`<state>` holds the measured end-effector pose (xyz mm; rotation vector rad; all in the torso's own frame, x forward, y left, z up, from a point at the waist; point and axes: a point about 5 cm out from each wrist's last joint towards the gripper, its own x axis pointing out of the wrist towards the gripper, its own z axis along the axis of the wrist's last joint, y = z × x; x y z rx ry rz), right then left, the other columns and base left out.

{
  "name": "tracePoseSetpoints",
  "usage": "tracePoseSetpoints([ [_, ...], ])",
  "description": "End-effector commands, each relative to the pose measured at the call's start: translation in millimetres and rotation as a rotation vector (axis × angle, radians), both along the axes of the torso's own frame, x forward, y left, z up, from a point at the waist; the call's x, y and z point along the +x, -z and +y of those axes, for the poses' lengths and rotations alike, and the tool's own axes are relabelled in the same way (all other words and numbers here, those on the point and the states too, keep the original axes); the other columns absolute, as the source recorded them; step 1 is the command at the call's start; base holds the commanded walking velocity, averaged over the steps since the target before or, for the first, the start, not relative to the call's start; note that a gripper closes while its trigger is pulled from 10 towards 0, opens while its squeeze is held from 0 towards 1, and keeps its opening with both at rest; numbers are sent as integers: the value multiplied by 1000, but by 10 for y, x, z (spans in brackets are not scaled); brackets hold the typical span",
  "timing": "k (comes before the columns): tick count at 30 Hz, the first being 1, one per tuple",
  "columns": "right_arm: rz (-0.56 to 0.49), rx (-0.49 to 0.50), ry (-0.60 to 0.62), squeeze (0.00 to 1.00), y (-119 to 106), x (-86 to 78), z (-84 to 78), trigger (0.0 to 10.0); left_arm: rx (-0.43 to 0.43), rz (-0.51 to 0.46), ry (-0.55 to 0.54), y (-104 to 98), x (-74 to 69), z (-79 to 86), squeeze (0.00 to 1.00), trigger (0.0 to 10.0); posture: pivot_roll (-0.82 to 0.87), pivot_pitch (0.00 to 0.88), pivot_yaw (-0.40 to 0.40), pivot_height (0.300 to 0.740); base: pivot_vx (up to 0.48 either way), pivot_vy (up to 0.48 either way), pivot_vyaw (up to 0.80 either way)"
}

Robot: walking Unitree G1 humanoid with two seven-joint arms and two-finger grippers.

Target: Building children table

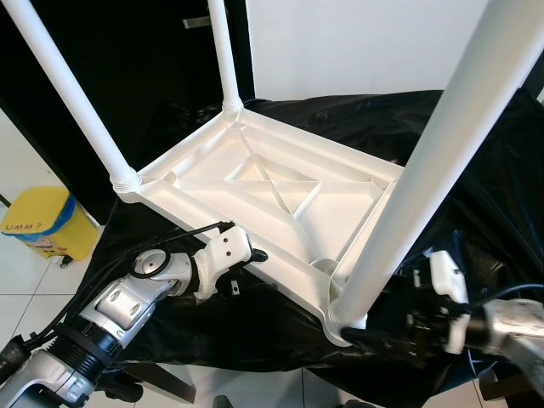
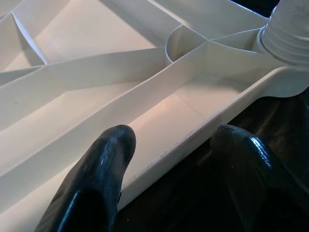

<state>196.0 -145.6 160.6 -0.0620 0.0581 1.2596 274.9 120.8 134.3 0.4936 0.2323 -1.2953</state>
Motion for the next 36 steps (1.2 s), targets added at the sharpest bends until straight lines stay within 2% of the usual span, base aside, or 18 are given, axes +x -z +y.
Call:
tracePoseSetpoints([
  [1,-10,11,31,0,18,18,98,10000,13,-2,-11,19,-13,31,0,10000,-122,50,11,740,0,0,0],
  [2,-22,58,91,0,32,65,208,10000,2,-3,-21,22,-25,31,0,10000,-116,49,11,740,0,0,0],
  [7,-34,63,130,0,39,102,216,10000,-11,-3,-23,20,-33,26,0,10000,-117,49,11,740,0,0,0],
  [8,-39,53,160,0,49,144,181,8627,-22,-4,-23,19,-31,21,0,10000,-125,50,13,740,0,0,0],
  [9,-39,53,160,0,49,144,181,8627,-22,-4,-23,19,-31,21,0,10000,-125,50,13,740,0,0,0],
  [10,-43,49,189,0,58,183,131,0,-32,-4,-24,19,-30,15,0,10000,-126,50,13,740,0,0,0],
  [15,-43,44,209,0,64,209,87,0,-39,-4,-24,18,-28,7,0,10000,-126,51,13,740,0,0,0],
  [18,-53,-39,325,0,124,331,-269,0,-112,-8,-15,-42,-55,-91,0,10000,-133,56,16,740,0,0,0],
  [21,-58,-59,361,0,134,362,-360,0,-134,-8,-12,-63,-66,-118,0,10000,-133,56,17,740,0,0,0],
  [24,-88,-100,490,0,158,453,-572,0,-217,-8,-8,-149,-88,-221,0,10000,-135,56,18,740,0,0,0],
  [25,-88,-100,490,0,158,453,-572,0,-217,-8,-8,-149,-88,-221,0,10000,-135,56,18,740,0,0,0],
  [29,-103,-107,625,0,202,505,-622,0,-291,-5,-10,-220,-98,-301,0,10000,-144,53,23,740,0,0,0],
  [33,-100,-111,672,0,241,517,-616,0,-306,-9,-12,-233,-94,-327,0,10000,-149,51,23,740,0,0,0],
  [35,-96,-135,776,0,328,539,-629,0,-331,-14,-13,-257,-84,-371,0,10000,-155,47,26,740,0,0,0],
  [36,-96,-135,776,0,328,539,-629,0,-331,-14,-13,-257,-84,-371,0,10000,-155,47,26,740,0,0,0],
])
